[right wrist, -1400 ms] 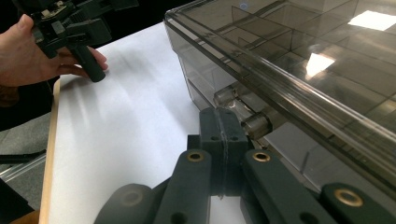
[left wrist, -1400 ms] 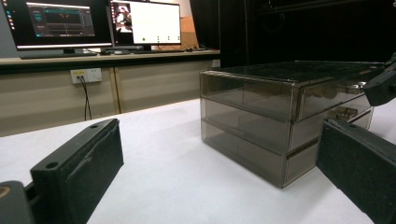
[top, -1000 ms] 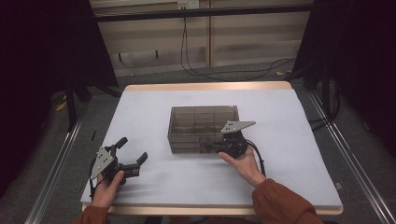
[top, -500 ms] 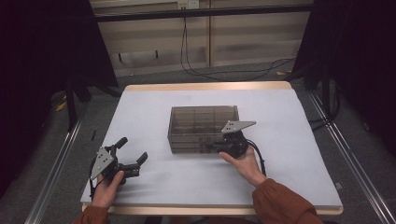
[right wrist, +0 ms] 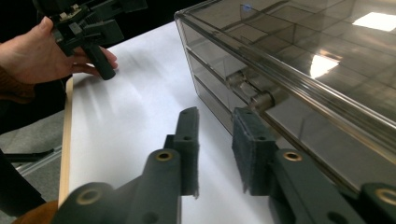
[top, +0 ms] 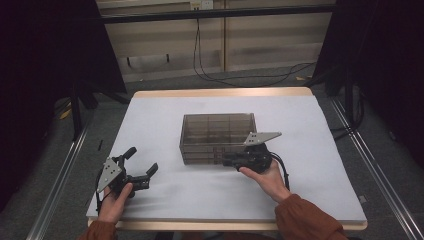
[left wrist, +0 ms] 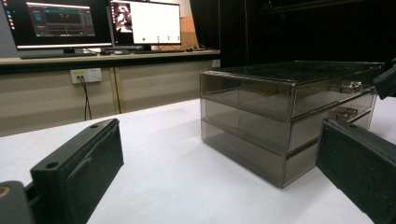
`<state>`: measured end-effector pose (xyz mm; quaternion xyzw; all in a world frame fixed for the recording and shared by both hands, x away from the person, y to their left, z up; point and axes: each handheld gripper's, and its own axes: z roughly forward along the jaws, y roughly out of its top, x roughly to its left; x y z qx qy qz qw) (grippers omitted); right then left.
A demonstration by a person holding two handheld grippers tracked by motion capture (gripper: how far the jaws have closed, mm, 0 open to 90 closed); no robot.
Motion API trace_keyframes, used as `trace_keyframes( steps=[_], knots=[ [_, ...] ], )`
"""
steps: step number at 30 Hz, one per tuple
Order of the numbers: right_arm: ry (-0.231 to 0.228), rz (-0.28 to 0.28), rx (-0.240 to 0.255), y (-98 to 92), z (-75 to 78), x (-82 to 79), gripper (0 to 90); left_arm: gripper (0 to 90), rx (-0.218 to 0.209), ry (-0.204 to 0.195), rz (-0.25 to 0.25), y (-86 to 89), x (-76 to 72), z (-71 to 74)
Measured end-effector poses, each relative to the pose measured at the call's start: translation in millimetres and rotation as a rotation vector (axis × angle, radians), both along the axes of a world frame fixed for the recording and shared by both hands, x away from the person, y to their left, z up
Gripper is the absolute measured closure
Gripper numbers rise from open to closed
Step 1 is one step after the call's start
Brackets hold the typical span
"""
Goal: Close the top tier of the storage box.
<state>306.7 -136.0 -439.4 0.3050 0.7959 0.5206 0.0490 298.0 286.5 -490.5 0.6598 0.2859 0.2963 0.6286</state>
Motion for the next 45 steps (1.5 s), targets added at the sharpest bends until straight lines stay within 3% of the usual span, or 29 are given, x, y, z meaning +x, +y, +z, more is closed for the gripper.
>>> trace_keyframes(
  steps=[11, 19, 20, 27, 31, 39, 45],
  knots=[
    [-0.013, -0.068, -0.033, -24.4, 5.6, -16.6, 47.0, 0.9, 0.000, -0.001, 0.000, -0.1, 0.1, 0.0],
    [0.013, -0.099, -0.050, -46.6, 7.4, -28.6, 36.8, 0.9, 0.000, -0.001, 0.001, -0.1, 0.3, 0.1],
    [0.018, -0.099, -0.047, -50.2, 6.7, -29.4, 34.9, 0.9, -0.017, 0.006, 0.003, -1.1, -0.1, -0.2],
    [0.024, -0.153, -0.051, -73.0, 6.6, -37.7, 27.9, 0.9, -0.001, 0.004, -0.001, -0.3, 0.1, 0.0],
    [0.030, -0.190, -0.059, -86.7, 9.2, -39.8, 19.1, 0.9, -0.001, 0.006, -0.002, -0.5, 0.1, 0.1],
    [0.049, -0.268, -0.072, -118.7, 2.5, -49.8, 16.1, 0.9, -0.018, 0.006, 0.002, -0.3, 0.6, 0.0],
    [0.066, -0.341, -0.058, -142.2, -4.9, -57.3, 15.7, 1.0, -0.007, 0.010, 0.001, 0.1, 0.2, 0.0]
  ],
)
